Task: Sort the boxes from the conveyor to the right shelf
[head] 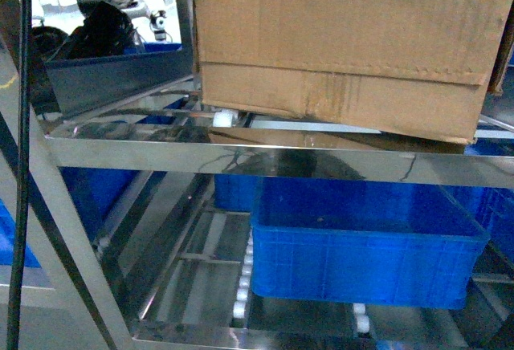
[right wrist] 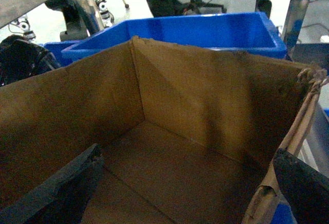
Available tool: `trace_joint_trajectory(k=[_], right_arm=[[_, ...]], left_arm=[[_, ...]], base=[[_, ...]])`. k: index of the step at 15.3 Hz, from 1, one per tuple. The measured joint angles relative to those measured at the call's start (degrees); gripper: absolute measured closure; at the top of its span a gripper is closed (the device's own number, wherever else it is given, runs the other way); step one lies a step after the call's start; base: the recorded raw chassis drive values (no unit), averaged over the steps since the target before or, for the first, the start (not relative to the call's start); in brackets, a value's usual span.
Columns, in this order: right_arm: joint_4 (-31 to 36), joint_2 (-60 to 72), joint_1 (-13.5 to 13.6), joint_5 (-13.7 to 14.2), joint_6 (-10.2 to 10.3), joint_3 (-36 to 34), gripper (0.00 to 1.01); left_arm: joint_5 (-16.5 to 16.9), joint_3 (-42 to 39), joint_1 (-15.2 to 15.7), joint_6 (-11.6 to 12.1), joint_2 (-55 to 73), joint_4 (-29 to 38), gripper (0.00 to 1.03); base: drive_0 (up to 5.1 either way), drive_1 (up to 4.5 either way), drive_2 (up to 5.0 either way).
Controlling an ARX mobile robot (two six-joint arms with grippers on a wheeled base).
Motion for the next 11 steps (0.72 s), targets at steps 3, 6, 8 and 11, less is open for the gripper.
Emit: trace_joint_trajectory(k=[3,6,8,11], right_arm=[[13.97,-6.99,2.27,5.16,-4.83,-11.37,0.03],[30.29,-13.42,3.43,9.99,-10.60,-25.97,0.03],[43.67,-16.70,3.41,13.29,-11.65,-36.00,0.03],[50.36,-29.62,2.84,16.39,-11.87,-49.13,0.03]], left_arm=[[0.24,-14.03,-0.61,-3.34,-7.76,8.70,0.05],[-0.50,-27.98,-1.29,-4.96,-13.73,18.82,0.05],[-2.86,-37.55,-0.31,-5.88,-18.25,27.78,0.05],[-6.91,-51.49,2.38,-4.17,-33.46,34.47,0.05]], base=[[0.0,0.00,0.0],[0.0,0.00,0.0],[0.0,0.00,0.0],[0.0,0.00,0.0]])
